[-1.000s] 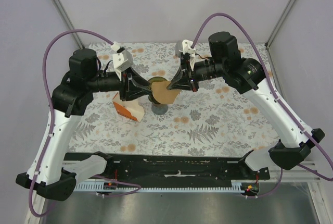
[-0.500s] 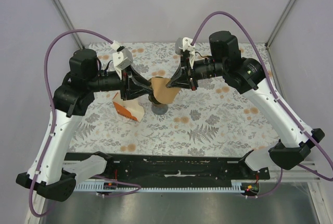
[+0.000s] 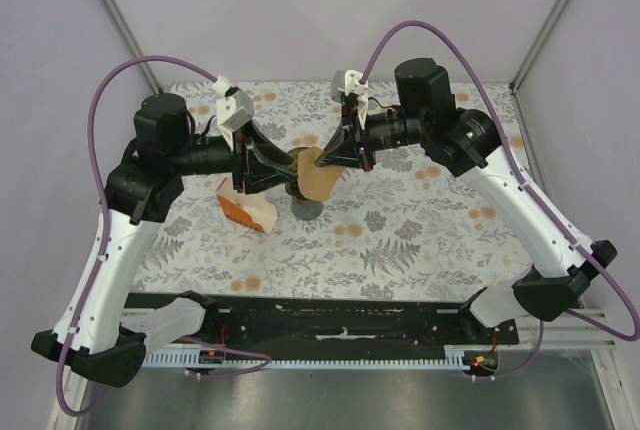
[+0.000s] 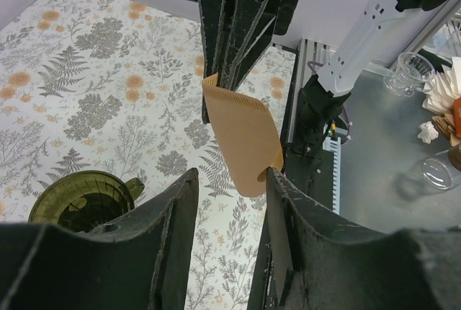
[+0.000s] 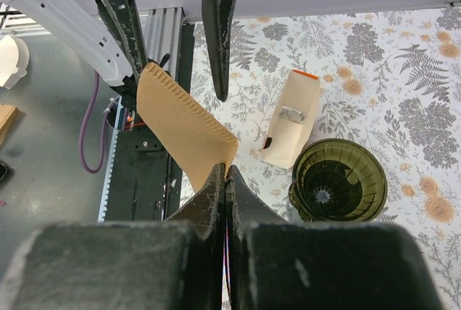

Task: Place the coffee filter in the dripper

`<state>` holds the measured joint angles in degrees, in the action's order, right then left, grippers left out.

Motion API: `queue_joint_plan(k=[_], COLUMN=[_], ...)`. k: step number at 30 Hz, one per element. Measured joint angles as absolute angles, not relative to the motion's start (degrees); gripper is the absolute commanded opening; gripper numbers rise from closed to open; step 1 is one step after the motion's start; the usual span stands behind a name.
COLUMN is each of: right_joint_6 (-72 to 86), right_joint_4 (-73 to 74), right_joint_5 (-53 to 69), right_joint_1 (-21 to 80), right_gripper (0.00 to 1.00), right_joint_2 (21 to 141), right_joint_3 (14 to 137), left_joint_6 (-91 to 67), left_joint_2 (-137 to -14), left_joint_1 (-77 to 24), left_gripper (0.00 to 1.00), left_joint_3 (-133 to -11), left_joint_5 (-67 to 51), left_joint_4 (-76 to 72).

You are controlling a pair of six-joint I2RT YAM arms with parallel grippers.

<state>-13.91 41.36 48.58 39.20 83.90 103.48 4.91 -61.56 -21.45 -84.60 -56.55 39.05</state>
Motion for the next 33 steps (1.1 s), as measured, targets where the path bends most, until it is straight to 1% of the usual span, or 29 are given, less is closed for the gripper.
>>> queue_joint_plan(k=[4,8,12,15,19,27,28,33], right_joint_6=[-13.30,-12.95,-12.56,-12.16,-11.31,-9.37,-9.17,-8.69], right_joint_4=[41.19,41.15,40.95,40.75,40.77,40.77,40.80,40.80], right_joint_5=[48.60,48.88,49.12,49.10,48.38,44.93,44.80,44.05], right_joint_1=[39.20,39.20,39.20,39.20,39.20,39.20,39.20,39.20], right_gripper=[0.00,0.00,0.00,0.00,0.00,0.00,0.00,0.00], right_joint_2=[84.77,85.27,85.32,85.36,85.45,86.87,86.98,87.11], right_joint_3=[103.66,103.66,103.66,103.66,103.79,104.95,104.95,105.06], left_joint_6=[4.60,4.51,4.49,4.34,3.75,3.22,3.22,3.22], left_joint_2=[-61.56,-61.56,-61.56,-61.56,-61.56,-61.56,-61.56,-61.56], left_joint_1=[-21.45,-21.45,-21.47,-21.47,-21.47,-21.47,-21.47,-21.47], left_gripper=[0.42,0.41,0.42,0.47,0.49,0.51,0.50,0.38], left_joint_3=[-84.40,-84.34,-84.34,-84.34,-84.34,-84.34,-84.34,-84.34], left_joint_5=[-56.55,-55.53,-54.48,-53.78,-53.01,-52.31,-51.86,-47.88], left_joint_4=[38.83,38.83,38.81,38.83,38.81,38.83,38.83,38.87])
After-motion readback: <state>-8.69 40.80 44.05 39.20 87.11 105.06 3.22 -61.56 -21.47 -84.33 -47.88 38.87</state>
